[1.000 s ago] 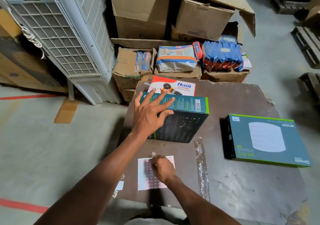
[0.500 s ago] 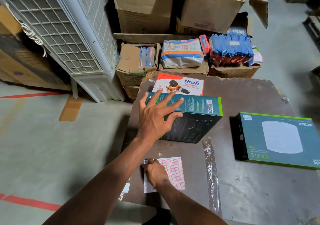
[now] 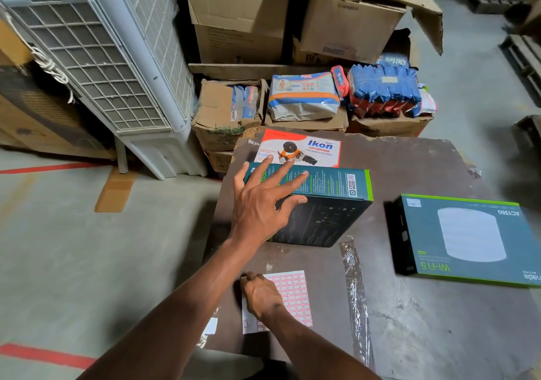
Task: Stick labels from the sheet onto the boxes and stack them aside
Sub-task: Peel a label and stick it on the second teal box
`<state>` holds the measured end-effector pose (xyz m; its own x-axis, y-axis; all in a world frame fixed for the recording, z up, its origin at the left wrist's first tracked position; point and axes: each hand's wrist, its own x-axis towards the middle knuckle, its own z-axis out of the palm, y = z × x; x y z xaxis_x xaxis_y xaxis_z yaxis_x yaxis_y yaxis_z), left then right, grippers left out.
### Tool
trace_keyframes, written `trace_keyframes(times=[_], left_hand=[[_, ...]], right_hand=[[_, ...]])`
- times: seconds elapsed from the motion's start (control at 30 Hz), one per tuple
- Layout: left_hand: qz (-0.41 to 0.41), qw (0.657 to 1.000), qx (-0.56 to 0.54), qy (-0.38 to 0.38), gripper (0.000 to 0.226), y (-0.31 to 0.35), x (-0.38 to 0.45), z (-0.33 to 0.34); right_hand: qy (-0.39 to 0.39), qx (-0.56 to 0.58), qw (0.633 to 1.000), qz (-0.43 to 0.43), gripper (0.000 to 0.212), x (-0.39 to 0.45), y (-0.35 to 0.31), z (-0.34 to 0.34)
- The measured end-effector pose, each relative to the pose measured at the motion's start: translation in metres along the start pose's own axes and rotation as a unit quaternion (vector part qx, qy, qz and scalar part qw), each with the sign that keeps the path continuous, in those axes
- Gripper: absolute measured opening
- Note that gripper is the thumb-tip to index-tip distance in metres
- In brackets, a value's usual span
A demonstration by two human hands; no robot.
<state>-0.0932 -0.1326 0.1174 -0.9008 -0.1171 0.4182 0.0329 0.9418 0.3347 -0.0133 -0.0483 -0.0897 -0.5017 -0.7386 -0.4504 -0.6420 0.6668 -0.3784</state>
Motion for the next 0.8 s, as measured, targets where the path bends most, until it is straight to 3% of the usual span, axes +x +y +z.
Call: trace_keyframes(times=[0.27,0.5,0.63,0.8], left_hand=[[0.002,1.0,0.004,-0.009,0.044,0.0,0.002,-0.001],[0.002,1.0,0.005,-0.015,0.045,-0.001,0.003,-0.001],[-0.002,1.0,0.0,-0.021,0.046,-0.003,0.002,-0.001],[-0.002,1.0,-0.005,-0.017,0.045,-0.003,0.001,-0.001]], right_hand=[[0.015,-0.006,1.0,-0.005,0.035,-0.004,0.0,-0.003],[-0.021,0.03,0.999,-0.006,0.036,-0.018,-0.003,-0.021],[0.001,0.119,0.993,0.0,0.029,-0.029,-0.003,-0.034],[0.07,0.282,0.956,0.028,0.014,-0.049,0.002,-0.06]])
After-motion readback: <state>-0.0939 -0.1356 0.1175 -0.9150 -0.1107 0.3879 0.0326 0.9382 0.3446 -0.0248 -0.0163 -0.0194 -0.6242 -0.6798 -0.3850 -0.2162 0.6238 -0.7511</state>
